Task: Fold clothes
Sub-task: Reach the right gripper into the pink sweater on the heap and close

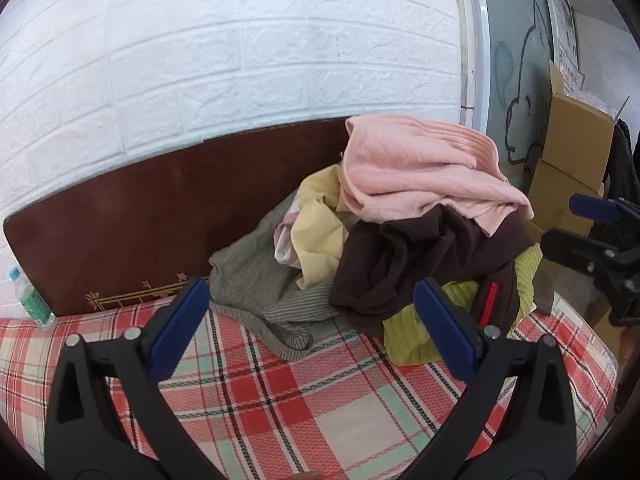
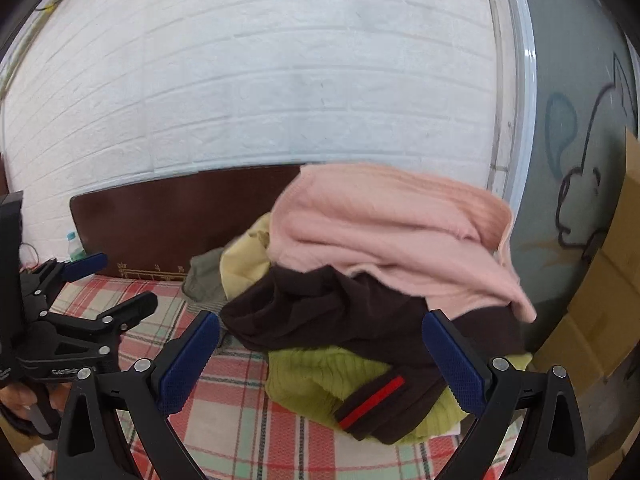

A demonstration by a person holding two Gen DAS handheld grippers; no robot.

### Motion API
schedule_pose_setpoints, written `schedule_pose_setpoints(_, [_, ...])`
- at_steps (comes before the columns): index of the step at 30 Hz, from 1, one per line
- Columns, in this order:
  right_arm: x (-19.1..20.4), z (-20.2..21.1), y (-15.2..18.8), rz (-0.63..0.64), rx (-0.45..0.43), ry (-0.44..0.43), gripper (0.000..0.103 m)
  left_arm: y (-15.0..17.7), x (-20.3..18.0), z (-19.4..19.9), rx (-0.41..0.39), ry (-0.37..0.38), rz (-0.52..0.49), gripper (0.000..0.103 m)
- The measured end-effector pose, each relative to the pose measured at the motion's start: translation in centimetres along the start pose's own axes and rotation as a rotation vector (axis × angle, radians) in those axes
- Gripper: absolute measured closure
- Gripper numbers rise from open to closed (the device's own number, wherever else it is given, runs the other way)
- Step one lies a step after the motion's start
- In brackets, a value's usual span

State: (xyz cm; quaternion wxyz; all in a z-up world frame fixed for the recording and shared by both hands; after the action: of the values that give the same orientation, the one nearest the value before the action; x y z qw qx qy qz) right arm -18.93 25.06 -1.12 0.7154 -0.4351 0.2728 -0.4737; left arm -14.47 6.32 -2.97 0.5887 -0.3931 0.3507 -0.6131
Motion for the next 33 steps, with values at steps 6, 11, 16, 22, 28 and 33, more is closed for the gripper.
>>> schedule_pose_setpoints(6, [-1.0,-6.2,3.5,0.045,0.12,0.049,0.0,2.3,-0.5,-2.6,0.05,0.015,-0.023,0.0])
schedule_pose_setpoints(11, [-0.3,-10.3,3.4,0.136,0.136,0.041,0.0,3.4,0.2,-4.5,0.091,0.017,-0.021,0.0])
schedule_pose_setpoints(16, [0.5,-14.7,3.4,0.201,0.203,0.009,0.007,4.3,1.0,-5.4,0.109,0.015,-0.024,0.0])
schedule_pose_setpoints(22, [0.3,-15.4,3.7,0.142,0.233,-0.019,0.082,5.7,2.5,-6.0,0.148,0.011,-0.007,0.0])
schedule_pose_setpoints(28, [-2.2,-8.0,0.6,-0.105,0.098,-0.227,0.096,5.8,2.7,-5.5,0.132,0.051,-0.002,0.0])
schedule_pose_setpoints(33, [-1.0,0.6,-3.4,-0.066,-0.11,-0.352,0.1,5.4,2.4,-4.5,0.102,0.076,-0.006,0.0])
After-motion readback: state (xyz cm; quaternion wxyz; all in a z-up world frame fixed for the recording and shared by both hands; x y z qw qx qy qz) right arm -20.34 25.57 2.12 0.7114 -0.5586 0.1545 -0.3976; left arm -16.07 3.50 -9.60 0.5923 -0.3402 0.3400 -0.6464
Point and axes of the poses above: each gripper's, at about its wrist camera, not at the fingertips, and z roughly against the way its jaws point, x to its left, y to its underside, the point moved 4 cm from there along -z, roughly the way its jaws point, and after that the axes turned 5 degrees about -x, right-handed, at the moved point
